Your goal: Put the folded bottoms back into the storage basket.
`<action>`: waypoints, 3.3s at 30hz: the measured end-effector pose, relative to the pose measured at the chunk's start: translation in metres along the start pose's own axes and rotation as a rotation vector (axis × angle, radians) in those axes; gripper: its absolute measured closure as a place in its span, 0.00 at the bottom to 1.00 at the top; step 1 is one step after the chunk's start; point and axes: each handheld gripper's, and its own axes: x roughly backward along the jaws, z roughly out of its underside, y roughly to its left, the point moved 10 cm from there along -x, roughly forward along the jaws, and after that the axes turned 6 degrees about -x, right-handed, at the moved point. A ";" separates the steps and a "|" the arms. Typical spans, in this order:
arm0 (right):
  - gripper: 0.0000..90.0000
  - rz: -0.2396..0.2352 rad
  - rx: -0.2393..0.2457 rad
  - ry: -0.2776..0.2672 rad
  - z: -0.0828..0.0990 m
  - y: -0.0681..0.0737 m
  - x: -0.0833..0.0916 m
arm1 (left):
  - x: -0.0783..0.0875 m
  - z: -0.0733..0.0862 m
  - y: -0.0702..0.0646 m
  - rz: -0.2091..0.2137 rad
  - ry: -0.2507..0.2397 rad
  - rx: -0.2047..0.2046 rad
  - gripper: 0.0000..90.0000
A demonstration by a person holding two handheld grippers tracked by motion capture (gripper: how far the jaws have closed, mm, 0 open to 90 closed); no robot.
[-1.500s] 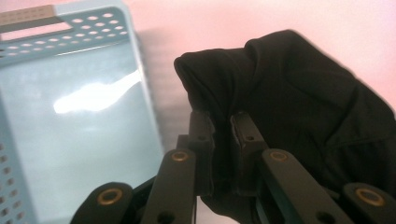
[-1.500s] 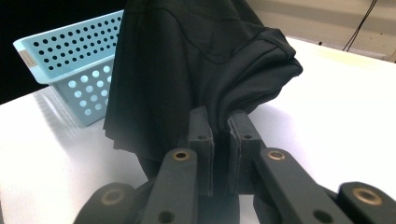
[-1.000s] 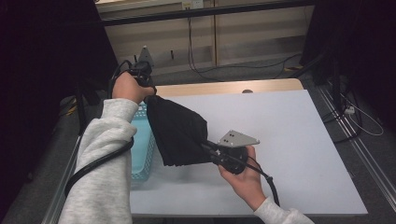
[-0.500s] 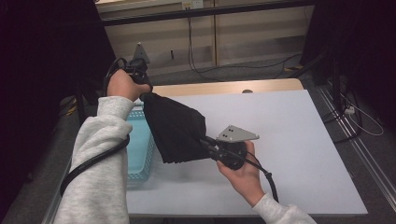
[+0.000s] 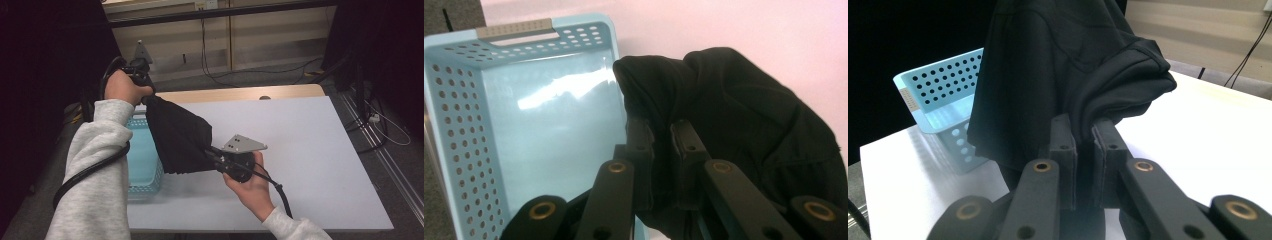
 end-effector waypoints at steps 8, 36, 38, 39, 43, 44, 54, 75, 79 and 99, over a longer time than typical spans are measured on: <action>0.91 -0.024 0.017 -0.013 -0.011 0.011 -0.004 | 0.018 0.000 0.010 -0.005 -0.024 0.018 0.90; 0.91 -0.108 0.077 -0.028 -0.044 0.055 -0.036 | 0.052 0.020 0.069 -0.023 -0.057 0.099 0.90; 0.91 -0.118 0.079 -0.030 -0.046 0.060 -0.039 | 0.052 0.022 0.074 -0.031 -0.055 0.105 0.90; 0.91 -0.118 0.084 -0.028 -0.046 0.061 -0.040 | 0.050 0.023 0.077 -0.032 -0.055 0.110 0.90; 0.91 -0.128 0.082 -0.024 -0.044 0.067 -0.046 | 0.047 0.027 0.086 -0.032 -0.041 0.119 0.90; 0.91 -0.137 0.082 -0.017 -0.042 0.072 -0.050 | 0.046 0.028 0.089 -0.034 -0.043 0.128 0.90; 0.91 -0.176 0.083 -0.008 -0.037 0.092 -0.069 | 0.039 0.037 0.111 -0.043 -0.037 0.155 0.91; 0.91 -0.206 0.064 0.016 -0.023 0.104 -0.093 | 0.022 0.046 0.137 -0.043 -0.030 0.174 0.91; 0.90 -0.210 0.050 0.005 -0.022 0.110 -0.109 | 0.010 0.039 0.152 -0.068 -0.037 0.160 0.91; 0.30 -0.125 0.102 0.045 -0.008 0.049 -0.077 | -0.042 0.043 0.139 -0.102 -0.199 -0.012 0.24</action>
